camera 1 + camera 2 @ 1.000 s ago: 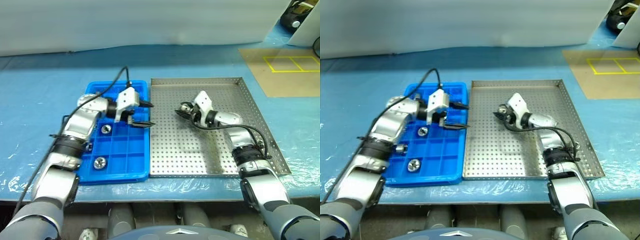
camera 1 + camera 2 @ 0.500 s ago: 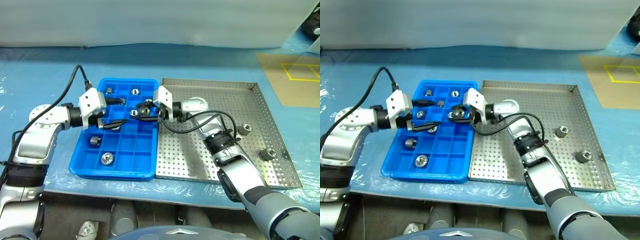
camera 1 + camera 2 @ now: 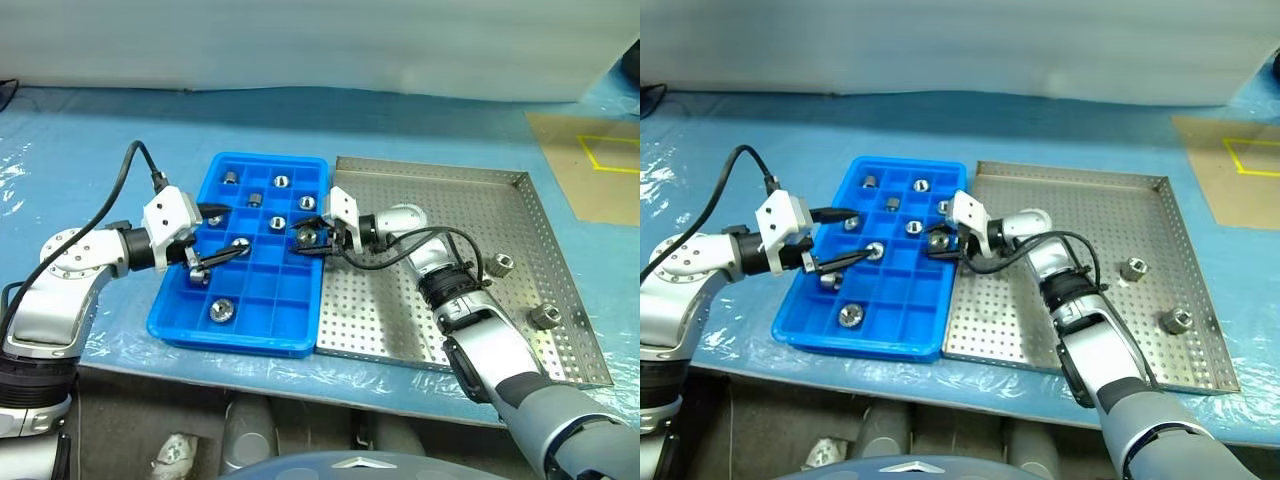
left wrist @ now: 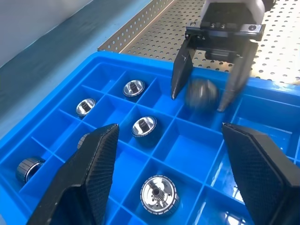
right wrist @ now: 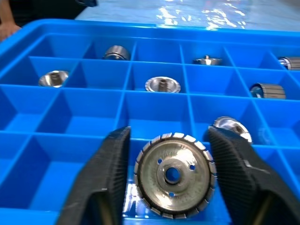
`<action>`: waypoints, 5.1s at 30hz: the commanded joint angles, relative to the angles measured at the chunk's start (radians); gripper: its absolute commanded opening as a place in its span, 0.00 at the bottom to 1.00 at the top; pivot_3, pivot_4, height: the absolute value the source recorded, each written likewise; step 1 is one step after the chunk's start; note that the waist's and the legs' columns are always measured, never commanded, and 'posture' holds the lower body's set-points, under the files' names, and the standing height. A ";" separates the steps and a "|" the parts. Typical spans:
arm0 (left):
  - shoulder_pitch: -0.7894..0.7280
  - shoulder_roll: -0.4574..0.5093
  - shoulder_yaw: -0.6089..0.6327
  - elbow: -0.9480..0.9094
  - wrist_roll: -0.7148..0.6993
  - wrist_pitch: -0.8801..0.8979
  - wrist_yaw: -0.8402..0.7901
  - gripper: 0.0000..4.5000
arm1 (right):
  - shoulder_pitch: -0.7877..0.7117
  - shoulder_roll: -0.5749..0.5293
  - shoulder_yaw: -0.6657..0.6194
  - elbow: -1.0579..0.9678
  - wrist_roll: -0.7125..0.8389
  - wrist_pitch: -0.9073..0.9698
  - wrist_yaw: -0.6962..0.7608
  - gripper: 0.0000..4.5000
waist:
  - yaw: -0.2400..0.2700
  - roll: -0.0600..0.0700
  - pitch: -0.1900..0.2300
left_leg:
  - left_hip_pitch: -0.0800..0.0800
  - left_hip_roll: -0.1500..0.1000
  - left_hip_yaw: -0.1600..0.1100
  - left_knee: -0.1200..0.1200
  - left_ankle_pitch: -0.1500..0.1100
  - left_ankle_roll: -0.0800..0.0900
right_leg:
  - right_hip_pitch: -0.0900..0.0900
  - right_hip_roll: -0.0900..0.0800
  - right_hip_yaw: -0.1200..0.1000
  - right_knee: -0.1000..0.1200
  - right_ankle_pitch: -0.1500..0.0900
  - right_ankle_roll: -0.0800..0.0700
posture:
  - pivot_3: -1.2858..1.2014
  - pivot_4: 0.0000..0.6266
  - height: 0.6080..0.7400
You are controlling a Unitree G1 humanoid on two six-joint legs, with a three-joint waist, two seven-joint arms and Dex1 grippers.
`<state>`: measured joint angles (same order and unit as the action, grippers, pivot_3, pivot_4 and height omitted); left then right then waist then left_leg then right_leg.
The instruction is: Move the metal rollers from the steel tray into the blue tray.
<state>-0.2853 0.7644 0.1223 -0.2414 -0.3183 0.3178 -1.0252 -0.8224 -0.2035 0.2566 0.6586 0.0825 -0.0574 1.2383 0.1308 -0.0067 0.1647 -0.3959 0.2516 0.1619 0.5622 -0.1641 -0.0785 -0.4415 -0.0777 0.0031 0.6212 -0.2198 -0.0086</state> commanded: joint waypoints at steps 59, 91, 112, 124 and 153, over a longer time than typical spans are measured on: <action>-0.577 -0.512 -0.355 0.722 0.133 -0.388 -0.258 0.82 | 0.435 -0.403 -0.366 -0.065 0.018 0.081 -0.485 1.00 | -0.138 -0.003 0.000 | 0.016 -0.011 0.010 0.015 -0.012 0.020 | 0.017 0.001 0.025 -0.011 0.009 0.006 | 0.41 0.24 1.00; -0.375 -0.137 -0.171 0.368 -0.013 -0.186 -0.313 0.82 | 0.239 -0.253 -0.126 -0.442 0.055 0.190 -0.285 0.37 | -0.121 -0.002 0.002 | 0.012 -0.008 0.014 -0.001 -0.008 0.013 | 0.003 0.003 0.025 -0.014 0.009 0.005 | 0.49 0.24 1.00; 0.120 0.098 0.098 -0.135 -0.130 0.058 -0.104 0.82 | 0.086 -0.006 0.196 -0.370 0.047 0.040 0.093 0.37 | -0.026 -0.001 0.005 | 0.010 -0.004 0.010 -0.004 -0.004 0.006 | 0.001 0.003 0.019 -0.012 0.009 0.004 | 0.63 0.24 1.00; 0.171 0.112 0.115 -0.198 -0.147 0.082 -0.042 0.82 | -0.023 0.139 0.179 -0.029 -0.023 -0.138 0.025 0.37 | -0.010 -0.002 0.005 | 0.009 -0.003 0.008 -0.004 -0.002 0.002 | 0.001 0.003 0.017 -0.010 0.008 0.003 | 0.64 0.24 1.00; 0.029 0.075 -0.012 -0.079 -0.116 0.020 -0.058 0.82 | -0.023 0.006 0.011 -0.145 0.023 -0.021 -0.030 0.87 | -0.001 -0.002 0.005 | 0.009 -0.003 0.002 0.001 0.000 0.000 | 0.001 0.003 0.017 0.001 0.006 0.000 | 0.59 0.24 1.00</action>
<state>-0.2286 0.8473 0.1218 -0.3211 -0.4380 0.3683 -1.0755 -0.8383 -0.1788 0.3154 0.5967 0.0571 -0.1172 1.1989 0.1299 -0.0085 0.1692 -0.3863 0.2490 0.1641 0.5639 -0.1630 -0.0810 -0.4400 -0.0742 0.0202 0.6227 -0.2137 -0.0088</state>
